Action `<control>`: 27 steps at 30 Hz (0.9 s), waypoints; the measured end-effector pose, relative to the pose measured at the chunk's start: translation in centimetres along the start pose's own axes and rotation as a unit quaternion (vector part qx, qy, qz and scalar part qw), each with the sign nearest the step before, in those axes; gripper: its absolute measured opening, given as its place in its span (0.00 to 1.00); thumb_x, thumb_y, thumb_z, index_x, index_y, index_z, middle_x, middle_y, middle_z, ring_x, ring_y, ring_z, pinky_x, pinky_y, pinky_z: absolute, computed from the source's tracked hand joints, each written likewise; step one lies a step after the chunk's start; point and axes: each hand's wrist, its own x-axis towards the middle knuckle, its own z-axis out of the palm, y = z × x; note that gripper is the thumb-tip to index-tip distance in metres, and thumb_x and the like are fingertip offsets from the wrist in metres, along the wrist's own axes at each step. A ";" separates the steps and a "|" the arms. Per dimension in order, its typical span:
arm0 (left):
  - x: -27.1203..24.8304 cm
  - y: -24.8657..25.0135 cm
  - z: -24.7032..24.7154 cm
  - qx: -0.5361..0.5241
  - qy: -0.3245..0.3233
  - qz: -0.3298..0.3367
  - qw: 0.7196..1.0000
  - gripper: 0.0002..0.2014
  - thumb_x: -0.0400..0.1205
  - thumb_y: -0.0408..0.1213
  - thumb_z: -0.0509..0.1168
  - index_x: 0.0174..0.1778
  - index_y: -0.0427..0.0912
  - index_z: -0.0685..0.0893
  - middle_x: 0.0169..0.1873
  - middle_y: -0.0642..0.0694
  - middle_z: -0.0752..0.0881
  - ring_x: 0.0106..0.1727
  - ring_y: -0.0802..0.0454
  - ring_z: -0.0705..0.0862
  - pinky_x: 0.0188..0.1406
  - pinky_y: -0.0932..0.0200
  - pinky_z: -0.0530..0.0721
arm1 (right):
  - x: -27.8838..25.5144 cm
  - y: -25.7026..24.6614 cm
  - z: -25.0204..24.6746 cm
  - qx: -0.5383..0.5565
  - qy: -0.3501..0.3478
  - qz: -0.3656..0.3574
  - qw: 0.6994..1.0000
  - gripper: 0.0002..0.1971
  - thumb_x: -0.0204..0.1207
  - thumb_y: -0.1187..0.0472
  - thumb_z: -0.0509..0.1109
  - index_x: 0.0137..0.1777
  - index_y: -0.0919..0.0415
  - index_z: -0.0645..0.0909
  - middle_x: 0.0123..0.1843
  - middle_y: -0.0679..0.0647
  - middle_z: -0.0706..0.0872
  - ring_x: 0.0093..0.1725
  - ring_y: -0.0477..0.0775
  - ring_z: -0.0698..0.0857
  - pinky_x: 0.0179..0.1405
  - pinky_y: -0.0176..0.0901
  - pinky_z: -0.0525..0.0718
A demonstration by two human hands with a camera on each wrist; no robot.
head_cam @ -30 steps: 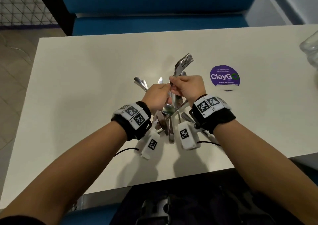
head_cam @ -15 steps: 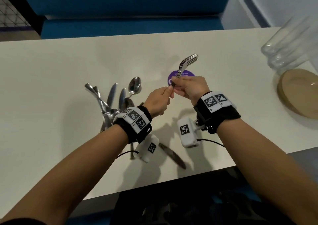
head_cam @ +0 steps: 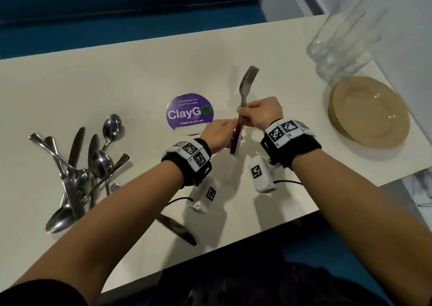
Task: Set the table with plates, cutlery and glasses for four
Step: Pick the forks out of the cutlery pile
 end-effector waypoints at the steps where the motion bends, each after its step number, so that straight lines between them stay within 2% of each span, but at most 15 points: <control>1: 1.2 0.3 0.8 0.000 0.003 -0.001 1.000 0.17 0.87 0.42 0.54 0.55 0.33 0.83 0.40 0.39 0.85 0.39 0.43 0.83 0.44 0.50 0.85 | 1.0 0.4 -1.1 -0.047 0.010 -0.008 0.999 0.05 0.69 0.63 0.77 0.33 0.60 0.88 0.35 0.59 0.90 0.39 0.58 0.90 0.51 0.53 0.89; 3: 2.4 0.7 1.4 0.012 0.013 -0.004 1.000 0.17 0.86 0.42 0.56 0.60 0.33 0.82 0.43 0.40 0.84 0.39 0.46 0.81 0.46 0.51 0.84 | 2.1 0.9 -2.4 -0.131 0.028 -0.032 0.991 0.05 0.70 0.60 0.76 0.41 0.61 0.90 0.40 0.60 0.92 0.43 0.58 0.91 0.52 0.49 0.88; 4: 5.5 2.7 4.5 0.005 0.022 -0.016 1.000 0.16 0.86 0.42 0.57 0.61 0.34 0.82 0.44 0.41 0.85 0.39 0.47 0.81 0.47 0.51 0.85 | 5.5 1.2 -5.9 -0.181 0.032 -0.027 0.983 0.07 0.71 0.59 0.75 0.45 0.61 0.90 0.43 0.59 0.92 0.44 0.56 0.90 0.51 0.45 0.87; 5: 5.9 2.7 4.6 0.008 0.035 -0.016 0.999 0.16 0.86 0.42 0.58 0.60 0.34 0.82 0.44 0.41 0.85 0.38 0.48 0.81 0.47 0.51 0.85 | 5.8 1.4 -6.2 -0.224 0.036 -0.037 0.973 0.08 0.72 0.58 0.74 0.47 0.61 0.90 0.44 0.59 0.92 0.44 0.55 0.89 0.47 0.40 0.84; 6: 6.2 2.8 4.7 0.003 0.038 -0.013 0.999 0.15 0.86 0.42 0.58 0.57 0.35 0.82 0.44 0.40 0.85 0.37 0.48 0.81 0.46 0.51 0.85 | 6.1 1.7 -6.4 -0.260 0.035 -0.031 0.965 0.09 0.72 0.58 0.74 0.48 0.60 0.90 0.45 0.59 0.91 0.44 0.55 0.88 0.44 0.39 0.82; 8: 7.9 3.5 6.0 -0.021 0.036 -0.019 0.999 0.14 0.86 0.44 0.57 0.48 0.38 0.82 0.41 0.40 0.84 0.35 0.47 0.81 0.44 0.52 0.85 | 7.6 1.9 -7.6 -0.311 0.040 -0.048 0.948 0.09 0.74 0.58 0.72 0.49 0.61 0.90 0.47 0.60 0.91 0.47 0.58 0.88 0.44 0.41 0.82; 11: 11.0 4.8 9.3 -0.019 0.045 -0.015 0.999 0.16 0.83 0.49 0.57 0.37 0.43 0.80 0.37 0.40 0.85 0.36 0.44 0.82 0.56 0.42 0.84 | 10.6 2.9 -9.8 -0.362 0.035 -0.053 0.930 0.08 0.74 0.64 0.70 0.51 0.62 0.87 0.48 0.62 0.89 0.48 0.62 0.87 0.42 0.41 0.81; 13: 12.8 5.4 11.0 -0.029 0.052 -0.026 0.998 0.18 0.81 0.50 0.58 0.32 0.43 0.80 0.34 0.40 0.84 0.35 0.44 0.80 0.59 0.38 0.83 | 12.2 3.7 -11.2 -0.375 0.031 -0.056 0.925 0.09 0.72 0.66 0.70 0.50 0.63 0.87 0.47 0.63 0.89 0.48 0.63 0.87 0.41 0.41 0.81; 15: 14.1 6.0 12.3 -0.046 0.056 -0.033 0.997 0.18 0.80 0.47 0.60 0.27 0.42 0.79 0.31 0.40 0.83 0.33 0.44 0.79 0.58 0.39 0.83 | 13.1 4.2 -12.3 -0.376 0.029 -0.059 0.924 0.08 0.71 0.67 0.70 0.48 0.63 0.88 0.46 0.63 0.89 0.47 0.64 0.87 0.42 0.42 0.83; 17: 14.9 6.7 13.3 -0.047 0.058 -0.044 0.996 0.19 0.80 0.43 0.60 0.23 0.42 0.77 0.29 0.39 0.81 0.32 0.44 0.77 0.51 0.44 0.83 | 13.8 4.8 -13.0 -0.370 0.028 -0.061 0.927 0.09 0.70 0.67 0.70 0.47 0.62 0.89 0.45 0.62 0.89 0.47 0.63 0.87 0.45 0.43 0.86; 20: 15.5 7.3 14.4 -0.035 0.054 -0.058 0.996 0.17 0.80 0.32 0.58 0.23 0.39 0.74 0.28 0.38 0.78 0.28 0.45 0.75 0.39 0.52 0.78 | 14.4 5.7 -13.9 -0.356 0.028 -0.065 0.932 0.08 0.69 0.65 0.71 0.46 0.61 0.90 0.45 0.61 0.90 0.46 0.61 0.88 0.46 0.44 0.87; 22: 16.0 7.5 14.9 -0.043 0.056 -0.055 0.996 0.16 0.80 0.28 0.56 0.25 0.38 0.72 0.27 0.39 0.75 0.24 0.49 0.74 0.29 0.61 0.78 | 14.3 6.3 -14.3 -0.357 0.025 -0.070 0.931 0.08 0.69 0.63 0.72 0.46 0.61 0.90 0.44 0.61 0.91 0.47 0.61 0.87 0.43 0.43 0.85; 24: 16.3 7.6 15.4 -0.065 0.050 -0.054 0.995 0.16 0.82 0.26 0.54 0.26 0.38 0.72 0.25 0.42 0.73 0.16 0.56 0.72 0.19 0.69 0.72 | 14.1 7.0 -14.6 -0.360 0.022 -0.074 0.930 0.08 0.70 0.63 0.71 0.46 0.61 0.90 0.45 0.62 0.90 0.48 0.63 0.87 0.44 0.44 0.84; 25: 16.5 7.7 15.6 -0.067 0.050 -0.054 0.995 0.17 0.82 0.26 0.55 0.26 0.38 0.73 0.25 0.42 0.73 0.14 0.58 0.71 0.18 0.69 0.70 | 14.2 7.2 -14.7 -0.362 0.023 -0.075 0.929 0.09 0.70 0.64 0.70 0.47 0.61 0.90 0.46 0.63 0.90 0.49 0.64 0.87 0.44 0.45 0.83; 27: 17.0 8.1 15.9 -0.060 0.049 -0.053 0.996 0.17 0.80 0.26 0.56 0.24 0.36 0.76 0.25 0.41 0.75 0.17 0.56 0.72 0.25 0.65 0.73 | 14.6 7.2 -14.9 -0.366 0.026 -0.075 0.927 0.09 0.72 0.65 0.68 0.48 0.63 0.89 0.47 0.64 0.90 0.50 0.65 0.86 0.45 0.46 0.83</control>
